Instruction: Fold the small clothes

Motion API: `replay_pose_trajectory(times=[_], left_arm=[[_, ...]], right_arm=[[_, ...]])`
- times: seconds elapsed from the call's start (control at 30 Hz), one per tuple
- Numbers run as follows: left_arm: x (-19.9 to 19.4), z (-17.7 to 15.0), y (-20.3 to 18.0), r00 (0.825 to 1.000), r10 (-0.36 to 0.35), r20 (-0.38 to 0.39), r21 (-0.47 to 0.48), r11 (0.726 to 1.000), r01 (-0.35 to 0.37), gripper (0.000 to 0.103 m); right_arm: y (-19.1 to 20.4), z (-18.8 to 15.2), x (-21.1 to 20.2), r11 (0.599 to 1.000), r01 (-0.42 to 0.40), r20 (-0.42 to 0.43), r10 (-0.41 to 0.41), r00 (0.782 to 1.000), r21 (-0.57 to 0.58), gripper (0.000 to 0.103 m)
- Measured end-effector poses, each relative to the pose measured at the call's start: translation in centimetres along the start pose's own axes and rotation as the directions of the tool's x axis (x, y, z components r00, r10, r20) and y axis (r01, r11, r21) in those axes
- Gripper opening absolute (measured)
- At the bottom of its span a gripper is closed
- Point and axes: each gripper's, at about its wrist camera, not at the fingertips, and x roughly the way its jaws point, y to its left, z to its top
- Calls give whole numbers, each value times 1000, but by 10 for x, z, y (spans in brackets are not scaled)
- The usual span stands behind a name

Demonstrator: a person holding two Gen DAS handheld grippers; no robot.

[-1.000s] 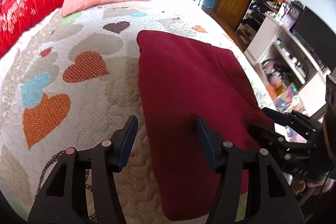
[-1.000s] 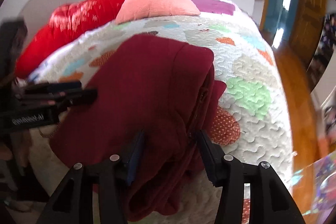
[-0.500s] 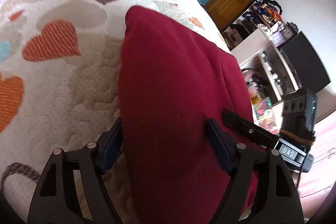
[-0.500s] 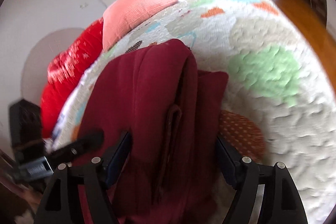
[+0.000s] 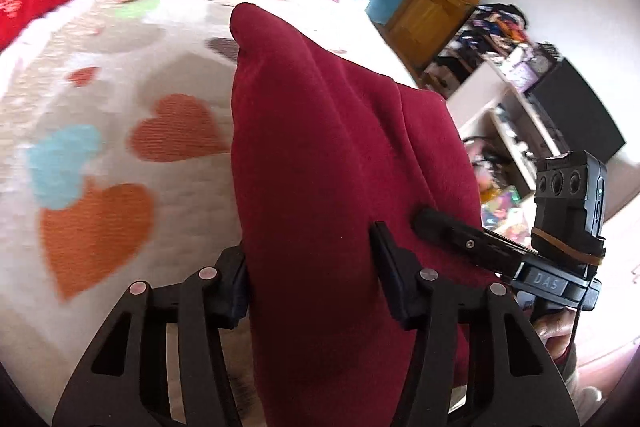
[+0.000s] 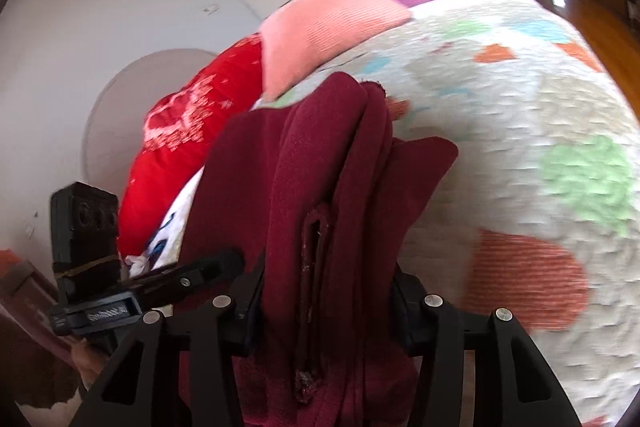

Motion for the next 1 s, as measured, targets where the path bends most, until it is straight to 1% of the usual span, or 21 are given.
replay_pose_trajectory(times=[0.03,0.07,0.1,0.13,0.17,0.2,0.23,0.27,0.3,0.37,0.43,0.5,0.53,0.6,0.67,0.7,0.77,0.8,0.87,0.97,1.0], left_arm=[[-2,-1,8,1000,22,1,-10,1000,-22,53],[-2,-3,16,999,50,-2,-26,998,-50,53],[0,-6,27,997,73,-16,-55,996,-74,53],[3,-8,37,997,76,-30,-86,993,-79,53],[4,-11,45,997,73,-28,-113,991,-76,53],[4,-14,53,998,52,-19,-147,988,-54,55],[2,-16,57,999,38,-13,-164,986,-40,55],[-1,-18,58,999,38,-6,-173,984,-38,55],[-3,-19,58,998,55,5,-171,984,-53,55],[-8,-20,56,996,84,24,-162,984,-79,55],[-6,-19,47,992,119,36,-150,982,-113,55],[-5,-21,43,988,149,47,-137,980,-142,55],[-5,-21,40,985,162,54,-133,979,-153,55],[-5,-20,35,980,187,72,-123,976,-177,55],[-6,-20,31,972,217,93,-108,972,-207,55],[-7,-20,28,967,233,106,-95,970,-223,55],[-8,-20,24,961,251,119,-73,967,-244,55],[-10,-20,21,952,276,131,-64,961,-270,55],[-14,-20,17,939,307,155,-54,952,-303,55],[-25,-21,16,928,321,189,-71,947,-313,55],[-28,-21,17,924,325,200,-79,946,-316,55]], right_arm=[[6,-2,9,1000,-7,-10,7,1000,-3,49],[10,-3,21,1000,-9,-23,9,1000,5,52],[12,-4,32,1000,-3,-40,4,999,16,57],[14,-6,45,1000,20,-72,-19,997,14,59],[18,-8,56,997,70,-101,-71,992,-17,59],[22,-10,59,989,129,-97,-135,986,-66,59],[27,-11,57,984,149,-81,-157,984,-95,59],[29,-11,52,983,150,-70,-158,985,-108,60],[34,-11,45,980,156,-58,-164,985,-126,60],[48,-12,26,961,189,-4,-194,981,-199,60],[71,-13,9,934,199,40,-196,980,-296,59],[94,-18,0,911,156,49,-148,988,-382,52],[101,-21,0,904,136,44,-130,991,-405,51],[115,-32,8,884,97,-3,-111,994,-458,46],[117,-43,22,862,111,-34,-147,989,-494,42],[114,-53,32,845,139,-49,-192,980,-517,41],[106,-66,45,806,202,-38,-267,963,-557,40],[103,-72,46,792,218,-24,-281,959,-570,40],[103,-74,41,792,221,-5,-272,962,-569,40],[104,-67,24,822,192,-3,-230,973,-536,40],[106,-64,18,829,192,13,-218,976,-525,43]])
